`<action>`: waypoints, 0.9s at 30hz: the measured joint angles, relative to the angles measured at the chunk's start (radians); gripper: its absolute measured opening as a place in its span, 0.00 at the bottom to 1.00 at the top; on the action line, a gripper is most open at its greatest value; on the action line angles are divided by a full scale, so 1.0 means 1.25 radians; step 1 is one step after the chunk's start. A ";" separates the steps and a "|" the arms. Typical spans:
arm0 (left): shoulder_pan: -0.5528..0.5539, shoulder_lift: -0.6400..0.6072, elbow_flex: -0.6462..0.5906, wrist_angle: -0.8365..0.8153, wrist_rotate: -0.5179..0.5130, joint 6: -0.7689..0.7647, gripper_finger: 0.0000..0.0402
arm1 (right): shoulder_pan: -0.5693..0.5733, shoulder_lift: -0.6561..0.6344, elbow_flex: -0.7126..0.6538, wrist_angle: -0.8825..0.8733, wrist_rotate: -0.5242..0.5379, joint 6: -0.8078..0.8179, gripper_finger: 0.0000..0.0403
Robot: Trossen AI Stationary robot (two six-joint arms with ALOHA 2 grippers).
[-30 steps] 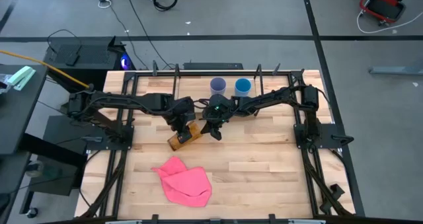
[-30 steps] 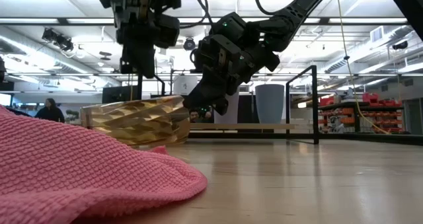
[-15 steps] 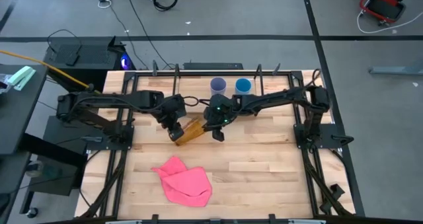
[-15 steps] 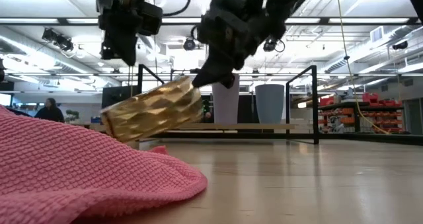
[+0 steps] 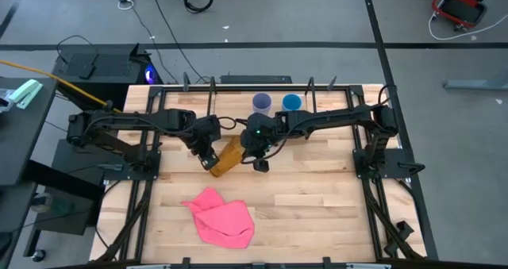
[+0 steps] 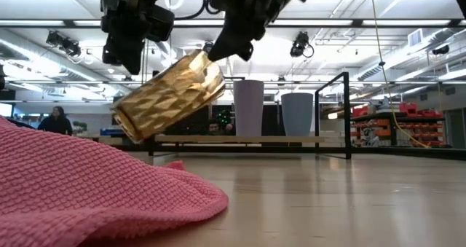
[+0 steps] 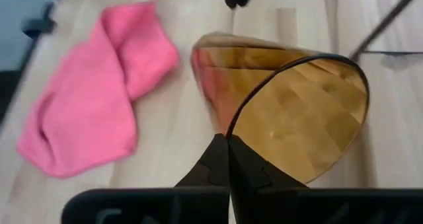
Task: Stack small to large cups/mugs on shelf
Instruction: Put the light brown cup on the shelf
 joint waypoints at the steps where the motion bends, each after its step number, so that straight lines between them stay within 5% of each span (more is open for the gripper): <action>1: 0.000 0.000 0.000 -0.004 0.000 0.000 0.10 | 0.004 0.000 0.009 -0.022 0.017 -0.006 0.00; 9: 0.001 0.000 0.000 -0.021 0.000 0.001 0.07 | 0.020 0.000 0.069 -0.198 0.119 -0.010 0.00; 27: 0.003 0.000 0.000 0.033 -0.015 0.017 0.06 | 0.056 0.000 0.123 -0.358 0.248 -0.015 0.00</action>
